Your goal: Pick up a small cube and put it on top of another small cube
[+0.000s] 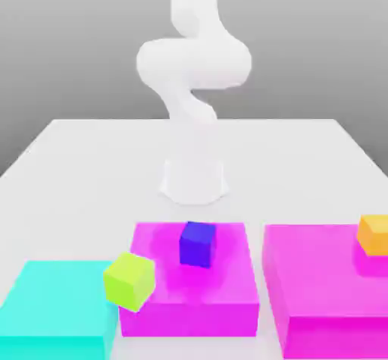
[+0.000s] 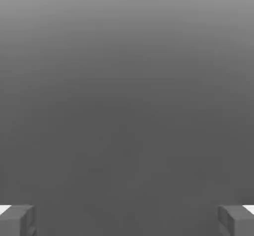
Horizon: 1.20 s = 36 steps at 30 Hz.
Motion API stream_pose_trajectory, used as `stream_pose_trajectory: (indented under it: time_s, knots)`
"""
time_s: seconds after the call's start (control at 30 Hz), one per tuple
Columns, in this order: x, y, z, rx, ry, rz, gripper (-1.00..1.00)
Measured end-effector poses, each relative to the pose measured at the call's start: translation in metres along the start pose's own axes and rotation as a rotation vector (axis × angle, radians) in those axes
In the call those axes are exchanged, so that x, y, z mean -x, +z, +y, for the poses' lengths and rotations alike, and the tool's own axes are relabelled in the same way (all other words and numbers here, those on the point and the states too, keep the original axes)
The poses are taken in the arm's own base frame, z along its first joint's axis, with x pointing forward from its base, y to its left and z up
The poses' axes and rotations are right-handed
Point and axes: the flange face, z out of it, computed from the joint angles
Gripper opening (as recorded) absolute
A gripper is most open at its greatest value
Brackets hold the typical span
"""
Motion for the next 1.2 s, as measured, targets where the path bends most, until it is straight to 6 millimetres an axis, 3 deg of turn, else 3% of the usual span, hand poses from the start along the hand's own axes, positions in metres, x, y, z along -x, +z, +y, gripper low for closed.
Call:
stream_pose_trajectory:
  time_s: [0.23,0.5,0.67,0.83,1.03,1.2]
  knots:
    - [-0.043,0.107,0.017,0.189,0.256,-0.005,0.00]
    - [-0.084,0.228,0.074,0.384,0.552,-0.006,0.00]
    - [-0.107,0.299,0.136,0.500,0.758,0.002,0.00]
    - [-0.111,0.367,0.198,0.603,0.947,-0.002,0.00]
    - [-0.105,0.439,0.288,0.725,1.192,-0.003,0.00]
    - [-0.085,0.494,0.362,0.806,1.369,-0.002,0.00]
